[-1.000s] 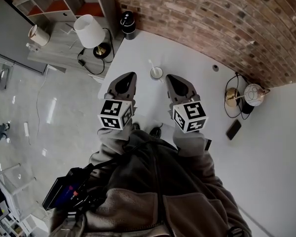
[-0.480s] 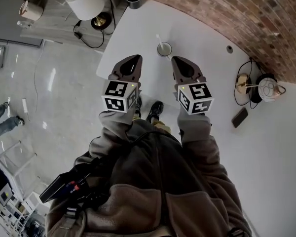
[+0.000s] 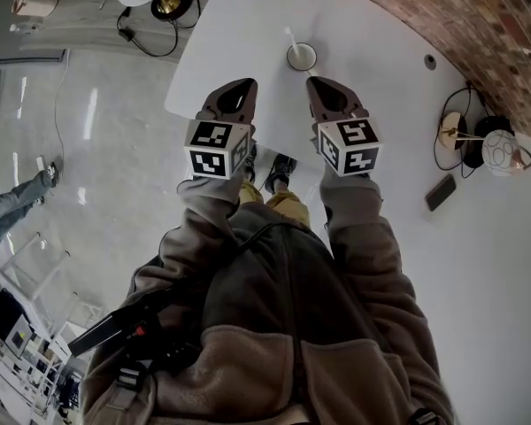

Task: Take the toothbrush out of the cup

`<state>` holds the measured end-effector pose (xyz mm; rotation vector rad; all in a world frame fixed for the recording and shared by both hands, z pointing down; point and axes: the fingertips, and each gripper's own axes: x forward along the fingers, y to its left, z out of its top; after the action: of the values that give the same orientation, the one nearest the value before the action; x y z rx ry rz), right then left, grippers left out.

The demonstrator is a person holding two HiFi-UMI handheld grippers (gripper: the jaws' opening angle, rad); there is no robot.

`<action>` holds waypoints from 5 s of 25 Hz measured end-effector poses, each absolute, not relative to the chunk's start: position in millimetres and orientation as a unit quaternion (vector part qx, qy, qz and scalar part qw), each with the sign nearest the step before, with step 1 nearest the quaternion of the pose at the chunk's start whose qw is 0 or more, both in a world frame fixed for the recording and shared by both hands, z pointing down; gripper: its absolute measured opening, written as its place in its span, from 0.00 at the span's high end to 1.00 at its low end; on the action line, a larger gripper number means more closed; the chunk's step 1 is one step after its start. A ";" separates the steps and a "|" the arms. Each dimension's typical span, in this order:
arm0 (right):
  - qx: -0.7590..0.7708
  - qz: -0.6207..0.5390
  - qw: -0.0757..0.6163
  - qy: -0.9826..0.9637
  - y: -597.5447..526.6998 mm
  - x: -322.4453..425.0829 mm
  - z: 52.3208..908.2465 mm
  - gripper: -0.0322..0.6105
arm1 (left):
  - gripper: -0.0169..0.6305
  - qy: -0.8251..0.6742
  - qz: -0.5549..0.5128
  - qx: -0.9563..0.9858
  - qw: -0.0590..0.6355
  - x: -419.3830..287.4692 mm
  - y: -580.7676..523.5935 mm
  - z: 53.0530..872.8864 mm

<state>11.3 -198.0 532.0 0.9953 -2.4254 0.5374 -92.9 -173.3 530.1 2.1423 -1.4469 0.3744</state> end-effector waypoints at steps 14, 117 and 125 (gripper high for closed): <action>0.341 0.207 0.283 -0.872 -239.3 9.7 616.7 0.95 | 0.97 -0.538 0.163 0.769 0.305 -105.2 -175.8 590.0; 0.502 -0.006 0.081 -0.861 -174.0 111.0 260.1 0.88 | 0.97 -0.517 0.014 0.855 0.041 -48.5 -174.2 269.4; 0.503 -0.015 0.072 -0.861 -164.0 114.4 250.7 0.88 | 0.97 -0.519 0.008 0.854 0.032 -46.9 -164.3 259.9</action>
<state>114.4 -164.0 250.7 1.5129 -2.5870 -0.0441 -46.9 -164.3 259.9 2.6297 -1.5977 0.0244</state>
